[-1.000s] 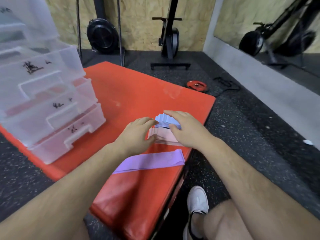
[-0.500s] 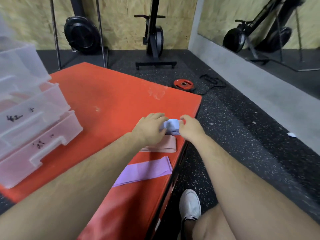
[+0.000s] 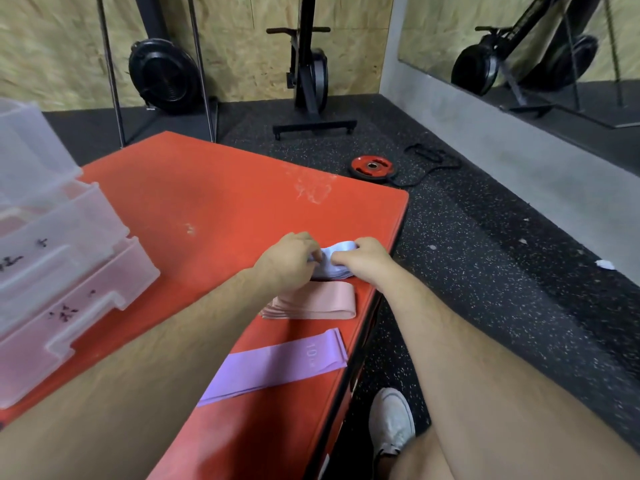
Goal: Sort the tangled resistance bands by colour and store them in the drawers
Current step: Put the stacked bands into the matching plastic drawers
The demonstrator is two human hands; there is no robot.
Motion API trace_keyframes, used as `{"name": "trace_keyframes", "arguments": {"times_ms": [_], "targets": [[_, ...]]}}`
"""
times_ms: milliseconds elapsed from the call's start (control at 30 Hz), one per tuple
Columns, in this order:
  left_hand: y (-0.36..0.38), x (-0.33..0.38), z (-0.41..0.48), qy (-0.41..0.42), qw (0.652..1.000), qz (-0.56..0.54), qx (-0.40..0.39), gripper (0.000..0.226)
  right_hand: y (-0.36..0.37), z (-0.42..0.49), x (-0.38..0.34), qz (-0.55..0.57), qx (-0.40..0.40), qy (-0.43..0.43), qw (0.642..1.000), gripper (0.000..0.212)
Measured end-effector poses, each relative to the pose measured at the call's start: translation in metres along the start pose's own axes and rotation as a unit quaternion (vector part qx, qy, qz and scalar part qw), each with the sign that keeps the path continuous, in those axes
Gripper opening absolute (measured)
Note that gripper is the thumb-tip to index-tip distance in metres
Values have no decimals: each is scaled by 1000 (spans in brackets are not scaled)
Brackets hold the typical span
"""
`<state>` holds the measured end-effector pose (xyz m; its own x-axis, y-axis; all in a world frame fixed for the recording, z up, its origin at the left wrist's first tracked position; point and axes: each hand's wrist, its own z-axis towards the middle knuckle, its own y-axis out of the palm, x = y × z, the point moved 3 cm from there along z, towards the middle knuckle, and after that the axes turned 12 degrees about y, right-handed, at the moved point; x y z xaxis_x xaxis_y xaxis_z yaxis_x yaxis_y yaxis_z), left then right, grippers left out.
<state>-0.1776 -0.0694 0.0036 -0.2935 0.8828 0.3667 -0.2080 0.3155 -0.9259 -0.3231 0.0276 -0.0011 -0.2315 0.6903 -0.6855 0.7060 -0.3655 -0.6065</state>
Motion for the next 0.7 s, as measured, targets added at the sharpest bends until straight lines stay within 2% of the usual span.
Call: {"name": "trace_keyframes", "arguments": {"times_ms": [67, 133, 200, 233, 300, 333, 400, 500, 700], "targets": [[-11, 2, -2, -30, 999, 9, 13, 39, -2, -7, -10, -45, -5, -89, 995, 20], [-27, 1, -6, -55, 998, 12, 27, 64, -7, -19, -26, -86, 1, -195, 977, 33], [-45, 1, -14, -37, 998, -28, 33, 90, -13, -37, -44, -91, 19, -287, 953, 39], [-54, 0, -20, -27, 997, -64, 40, 87, -15, -45, -51, -81, 25, -320, 944, 39], [-70, -3, -36, -28, 989, -131, 62, 57, -19, -62, -64, -56, 27, -359, 931, 38], [-78, -3, -46, -34, 985, -152, 74, 41, -21, -70, -69, -44, 24, -370, 928, 38], [-95, 0, -70, -40, 983, -153, 94, 28, -24, -85, -78, -9, 12, -380, 925, 38], [-117, 3, -114, -63, 975, -179, 112, 27, -24, -106, -91, 46, -8, -392, 919, 38], [-159, 25, -211, -109, 966, -120, 202, 29, 9, -155, -118, 64, -80, -416, 904, 37]]}}
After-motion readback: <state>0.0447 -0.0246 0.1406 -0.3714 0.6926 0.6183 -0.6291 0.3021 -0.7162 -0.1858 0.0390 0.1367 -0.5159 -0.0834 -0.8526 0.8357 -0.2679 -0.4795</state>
